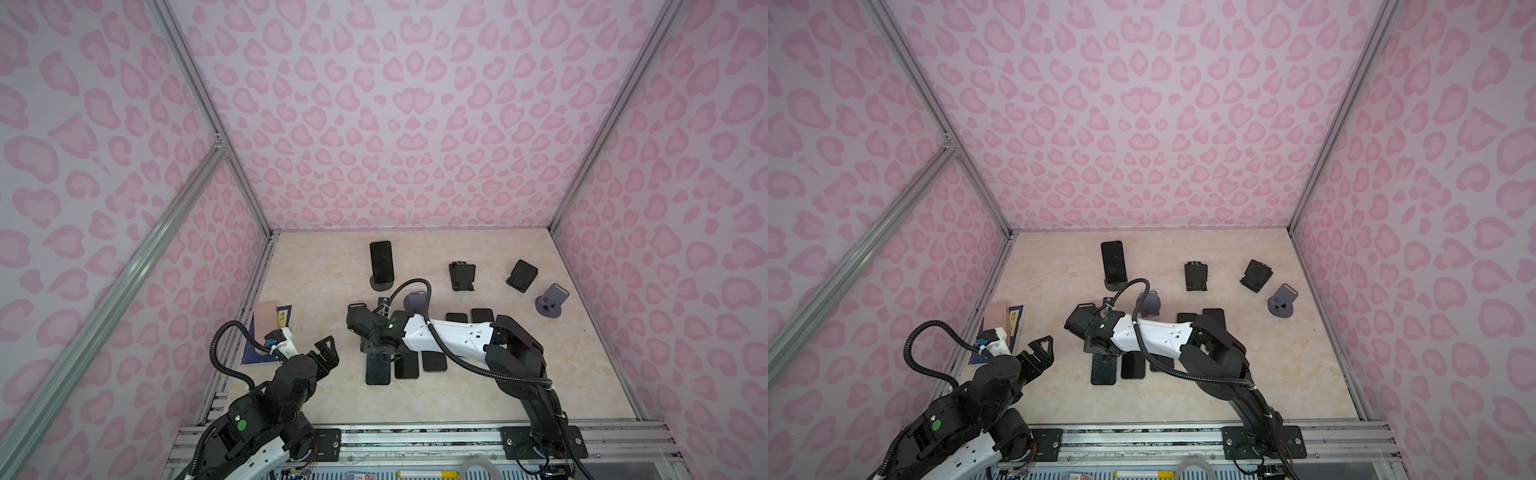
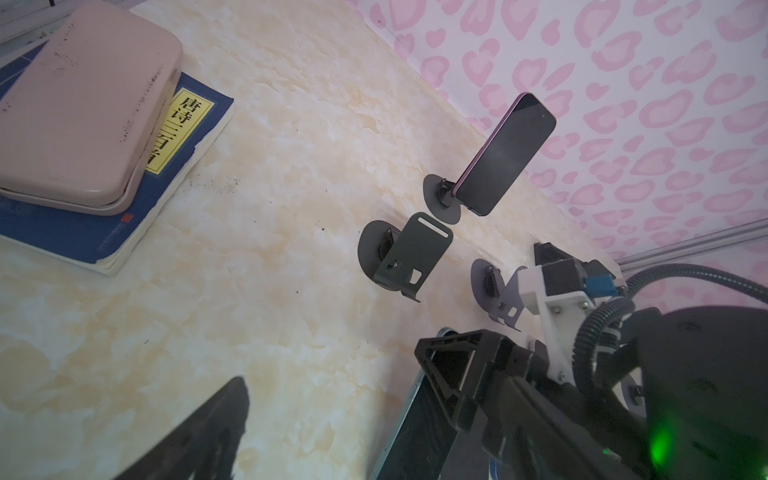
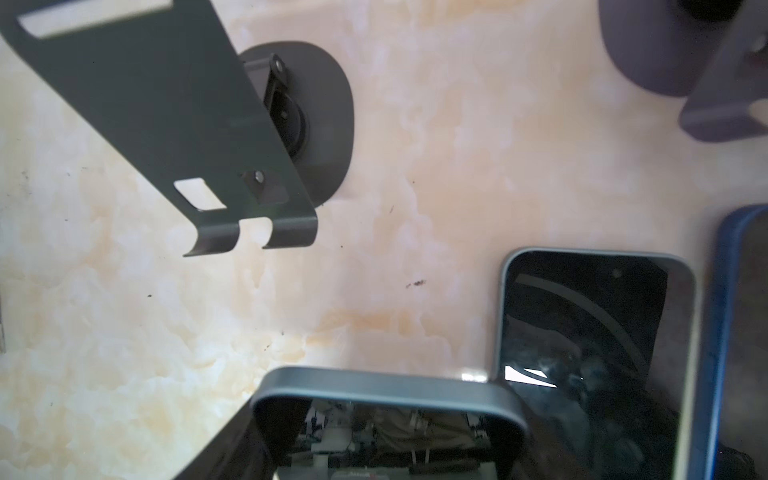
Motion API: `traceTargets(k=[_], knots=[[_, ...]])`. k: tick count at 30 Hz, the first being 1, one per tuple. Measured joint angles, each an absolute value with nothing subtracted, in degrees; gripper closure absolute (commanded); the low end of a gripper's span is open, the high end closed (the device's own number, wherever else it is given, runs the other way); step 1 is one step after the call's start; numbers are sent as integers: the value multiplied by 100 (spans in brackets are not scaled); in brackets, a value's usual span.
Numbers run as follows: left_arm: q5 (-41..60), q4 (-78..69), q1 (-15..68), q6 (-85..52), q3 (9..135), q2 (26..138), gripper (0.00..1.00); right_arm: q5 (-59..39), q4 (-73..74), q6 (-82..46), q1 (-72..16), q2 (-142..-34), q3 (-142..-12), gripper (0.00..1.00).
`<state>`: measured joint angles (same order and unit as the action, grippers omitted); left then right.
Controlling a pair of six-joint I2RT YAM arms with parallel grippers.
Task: Remove the phone from the phone stand
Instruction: 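Carry the grey-framed phone toward the row of flat phones nearer the robot, then lower the grey-framed phone flat onto the table beside the flat phones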
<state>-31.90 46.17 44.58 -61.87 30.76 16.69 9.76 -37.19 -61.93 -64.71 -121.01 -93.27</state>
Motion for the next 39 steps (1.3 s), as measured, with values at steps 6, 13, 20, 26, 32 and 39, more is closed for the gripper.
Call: traceTargets(k=[6, 13, 20, 26, 32, 39], knots=[[-3122, 4615, 4458, -6250, 3052, 1743, 2, 832, -3667, -6195, -6429, -12210, -9327, 37], [-3085, 4613, 4458, -6335, 3041, 1730, 2, 679, -3673, -6195, -6372, -12414, -9522, 36], [-3048, 4604, 4458, -6418, 3035, 1638, 2, 716, -3623, -6198, -6381, -12418, -9428, 35], [-3046, 4536, 4458, -6414, 3089, 1728, 2, 860, -3588, -6239, -6418, -12571, -9445, 35], [-3044, 4528, 4458, -6416, 3089, 1852, 3, 1063, -3581, -6283, -6482, -12613, -9450, 33], [-3041, 4512, 4458, -6416, 3089, 1890, 2, 1271, -3588, -6344, -6554, -12691, -9483, 29]])
